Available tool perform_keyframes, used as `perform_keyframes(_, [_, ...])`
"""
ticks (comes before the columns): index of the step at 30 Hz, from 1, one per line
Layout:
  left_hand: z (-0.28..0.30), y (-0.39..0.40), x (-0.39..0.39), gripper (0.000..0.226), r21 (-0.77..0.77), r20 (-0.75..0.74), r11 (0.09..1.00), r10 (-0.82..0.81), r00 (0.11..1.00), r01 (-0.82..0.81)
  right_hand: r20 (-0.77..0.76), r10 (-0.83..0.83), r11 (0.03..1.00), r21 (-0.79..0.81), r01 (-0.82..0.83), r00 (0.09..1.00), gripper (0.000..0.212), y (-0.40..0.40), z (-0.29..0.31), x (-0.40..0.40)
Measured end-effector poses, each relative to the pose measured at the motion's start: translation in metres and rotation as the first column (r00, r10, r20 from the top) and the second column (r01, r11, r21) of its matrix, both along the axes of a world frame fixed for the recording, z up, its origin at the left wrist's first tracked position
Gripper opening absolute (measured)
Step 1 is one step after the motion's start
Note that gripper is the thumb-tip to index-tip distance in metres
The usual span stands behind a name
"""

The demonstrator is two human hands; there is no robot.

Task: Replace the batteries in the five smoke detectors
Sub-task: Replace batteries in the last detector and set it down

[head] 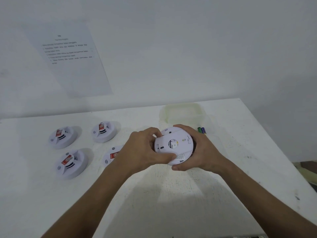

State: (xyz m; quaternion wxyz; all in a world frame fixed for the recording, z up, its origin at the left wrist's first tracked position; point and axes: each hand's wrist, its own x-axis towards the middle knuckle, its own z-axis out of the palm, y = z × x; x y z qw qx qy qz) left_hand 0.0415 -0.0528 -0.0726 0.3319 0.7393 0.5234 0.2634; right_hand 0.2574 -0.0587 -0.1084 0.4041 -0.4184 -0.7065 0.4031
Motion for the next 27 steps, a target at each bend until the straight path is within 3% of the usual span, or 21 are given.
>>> perform_keyframes(8, [0.001, 0.008, -0.002, 0.067, -0.062, 0.055, 0.993, -0.101, 0.993, 0.105, 0.015, -0.013, 1.0, -0.015, 0.014, 1.0, 0.094, 0.007, -0.001, 0.01])
perform_keyframes(11, [0.003, 0.011, -0.002, 0.075, -0.068, -0.01, 0.992, -0.112, 0.994, 0.111, 0.007, -0.018, 1.0, -0.012, 0.018, 1.0, 0.093, 0.006, -0.002, 0.009])
perform_keyframes(19, [0.01, 0.015, 0.004, 0.058, 0.106, -0.272, 0.972, -0.175, 0.946, 0.21, 0.022, -0.02, 1.0, 0.0, 0.02, 1.0, 0.092, 0.002, -0.006, 0.004])
perform_keyframes(27, [0.009, 0.016, 0.01, 0.059, 0.142, -0.362, 0.96, -0.177, 0.915, 0.242, 0.013, 0.01, 0.999, -0.038, -0.009, 1.0, 0.093, 0.003, -0.009, 0.006])
